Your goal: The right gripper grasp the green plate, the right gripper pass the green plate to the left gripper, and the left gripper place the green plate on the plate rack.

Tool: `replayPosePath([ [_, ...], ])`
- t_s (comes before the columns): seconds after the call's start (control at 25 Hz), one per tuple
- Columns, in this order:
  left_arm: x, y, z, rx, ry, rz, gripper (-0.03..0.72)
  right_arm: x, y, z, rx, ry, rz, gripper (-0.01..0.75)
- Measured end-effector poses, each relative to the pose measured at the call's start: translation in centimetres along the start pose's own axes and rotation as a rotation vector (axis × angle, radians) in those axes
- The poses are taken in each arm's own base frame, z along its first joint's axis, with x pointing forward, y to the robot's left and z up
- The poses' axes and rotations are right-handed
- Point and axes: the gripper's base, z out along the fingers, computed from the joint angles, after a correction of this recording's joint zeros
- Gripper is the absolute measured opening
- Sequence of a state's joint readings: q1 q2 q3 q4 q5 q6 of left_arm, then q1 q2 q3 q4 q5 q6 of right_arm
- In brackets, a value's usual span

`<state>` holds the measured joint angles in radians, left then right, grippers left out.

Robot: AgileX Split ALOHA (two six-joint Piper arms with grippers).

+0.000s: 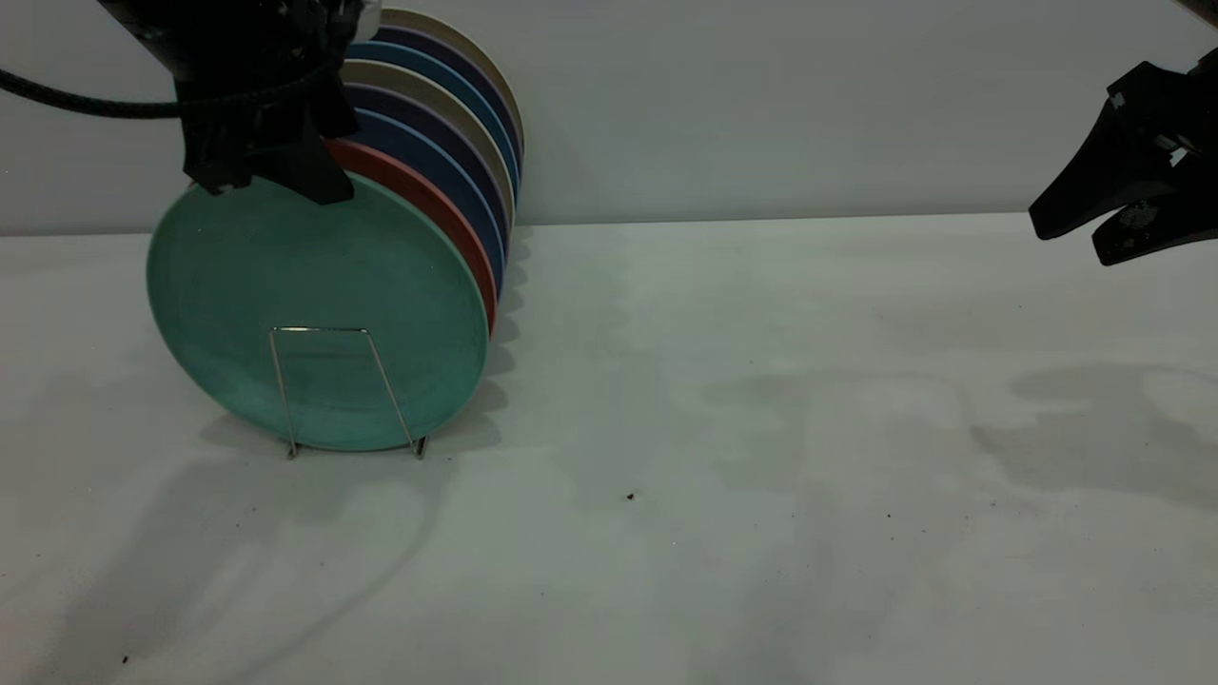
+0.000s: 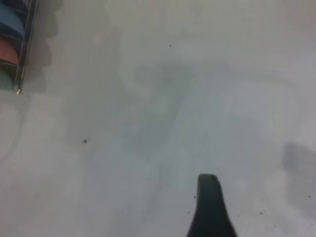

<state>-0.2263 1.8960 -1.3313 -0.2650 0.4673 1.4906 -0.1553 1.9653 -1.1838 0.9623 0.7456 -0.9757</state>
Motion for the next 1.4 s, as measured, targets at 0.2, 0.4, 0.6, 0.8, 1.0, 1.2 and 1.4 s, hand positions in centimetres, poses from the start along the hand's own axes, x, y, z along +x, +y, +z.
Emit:
replayPosePath([
  [0.2,-0.2,0.2,-1.2,-0.019,0.004,-0.003,0.485,0.0,0.0,0.0,0.004,0.005,0.001,0.564],
  [0.4,-0.5,0.0,-3.5,0.002,0.004,-0.023,0.502,0.0,-0.1,0.0,0.006,0.005,-0.001,0.564],
  [0.6,-0.4,-0.7,-5.4,0.060,0.048,-0.135,0.507,0.0,-0.1,0.0,0.007,0.005,-0.001,0.564],
  [0.8,-0.4,-0.7,-7.8,0.010,0.073,-0.545,0.509,0.2,1.3,0.8,-0.012,0.043,-0.041,0.564],
  [1.0,0.1,-0.9,-10.7,-0.077,0.136,-0.998,0.509,0.9,4.0,2.4,0.037,0.143,-0.152,0.564],
  [1.2,1.6,-1.3,-13.0,-0.220,0.288,-1.236,0.509,0.5,5.4,0.3,0.220,0.176,-0.203,0.564],
  [1.4,2.3,-1.9,-14.7,-0.280,0.367,-1.298,0.509,0.4,7.7,-4.9,0.415,0.187,-0.194,0.564],
])
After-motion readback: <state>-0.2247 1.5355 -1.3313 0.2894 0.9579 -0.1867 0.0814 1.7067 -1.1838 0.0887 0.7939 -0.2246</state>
